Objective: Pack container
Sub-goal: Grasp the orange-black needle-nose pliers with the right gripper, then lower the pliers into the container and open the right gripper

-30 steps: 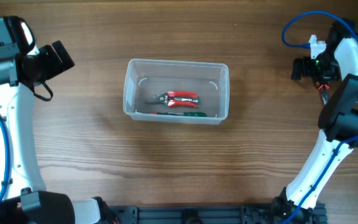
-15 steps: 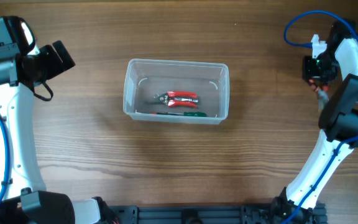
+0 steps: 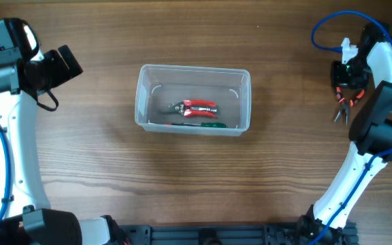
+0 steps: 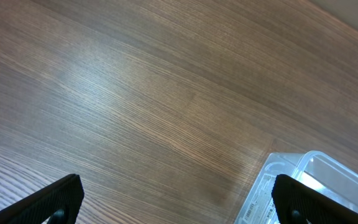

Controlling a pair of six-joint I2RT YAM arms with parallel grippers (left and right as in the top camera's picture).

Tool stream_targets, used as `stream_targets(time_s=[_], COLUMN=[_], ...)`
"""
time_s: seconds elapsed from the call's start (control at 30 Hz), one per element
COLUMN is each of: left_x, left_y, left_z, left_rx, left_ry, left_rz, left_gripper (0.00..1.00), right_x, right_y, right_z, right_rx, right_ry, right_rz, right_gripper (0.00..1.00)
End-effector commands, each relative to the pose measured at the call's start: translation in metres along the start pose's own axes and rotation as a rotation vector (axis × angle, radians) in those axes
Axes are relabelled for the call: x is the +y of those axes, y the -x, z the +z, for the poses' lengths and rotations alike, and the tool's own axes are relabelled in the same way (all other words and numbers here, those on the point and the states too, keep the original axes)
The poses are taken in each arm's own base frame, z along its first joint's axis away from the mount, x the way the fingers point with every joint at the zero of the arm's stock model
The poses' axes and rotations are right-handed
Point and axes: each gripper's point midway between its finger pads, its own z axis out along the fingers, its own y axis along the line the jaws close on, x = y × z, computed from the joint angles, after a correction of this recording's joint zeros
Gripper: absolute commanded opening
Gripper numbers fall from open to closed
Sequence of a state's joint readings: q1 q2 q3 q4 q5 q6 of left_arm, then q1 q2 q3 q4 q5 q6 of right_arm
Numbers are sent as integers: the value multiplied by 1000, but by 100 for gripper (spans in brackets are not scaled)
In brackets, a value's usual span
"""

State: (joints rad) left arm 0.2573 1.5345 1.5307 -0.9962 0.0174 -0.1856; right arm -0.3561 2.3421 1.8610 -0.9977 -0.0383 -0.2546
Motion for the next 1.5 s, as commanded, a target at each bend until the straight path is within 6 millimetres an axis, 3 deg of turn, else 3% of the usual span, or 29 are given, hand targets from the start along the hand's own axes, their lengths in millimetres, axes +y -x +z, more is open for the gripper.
stream_targets(time_s=[0.0,0.13,0.2,0.3,0.37,0.4,0.5,0.6,0.7,0.77,0.87,1.03,1.3,1.47], left_x=[-2,-2,-2,-2,-2,-2,-2,-2,-2,-2,-2,-2,-2,-2], left_y=[-1,-1,-1,-1,-1,-1,-1,-1,0,1,0,0,0,0], left_z=[1,1,1,1,1,1,1,1,1,1,1,1,1,1], left_rx=[9,8,8,8,8,8,8,8,5,2,2,2,6,5], left_ry=[-13,-13,-13,-13,-13,-13,-13,-13,-13,-14,-14,-14,-13,-13], left_rz=[-11,-10,-10,-10,-10,-10,-10,-4,-3,-3,-3,-3,-4,-4], left_gripper=[100,100,100,100,100,100,100,100,100,100,100,100,100,100], right_x=[20,60,93,161,215,253,322,397,449,473,489,489,489,457], right_y=[-6,30,40,39,27,15,-14,-58,-106,-137,-156,-155,-128,-116], right_z=[-3,-97,-146,-211,-239,-251,-255,-242,-224,-204,-176,-131,-128,-107], right_rx=[25,-190,-302,-452,-518,-547,-554,-516,-445,-372,-300,-209,-279,-202], right_ry=[57,18,10,24,40,60,110,183,267,279,283,266,289,313], right_rz=[42,-85,-182,-362,-532,-647,-816,-1034,-1235,-1358,-1421,-1482,-1485,-1399], right_gripper=[4,4,4,4,4,4,4,4,4,4,4,4,4,4])
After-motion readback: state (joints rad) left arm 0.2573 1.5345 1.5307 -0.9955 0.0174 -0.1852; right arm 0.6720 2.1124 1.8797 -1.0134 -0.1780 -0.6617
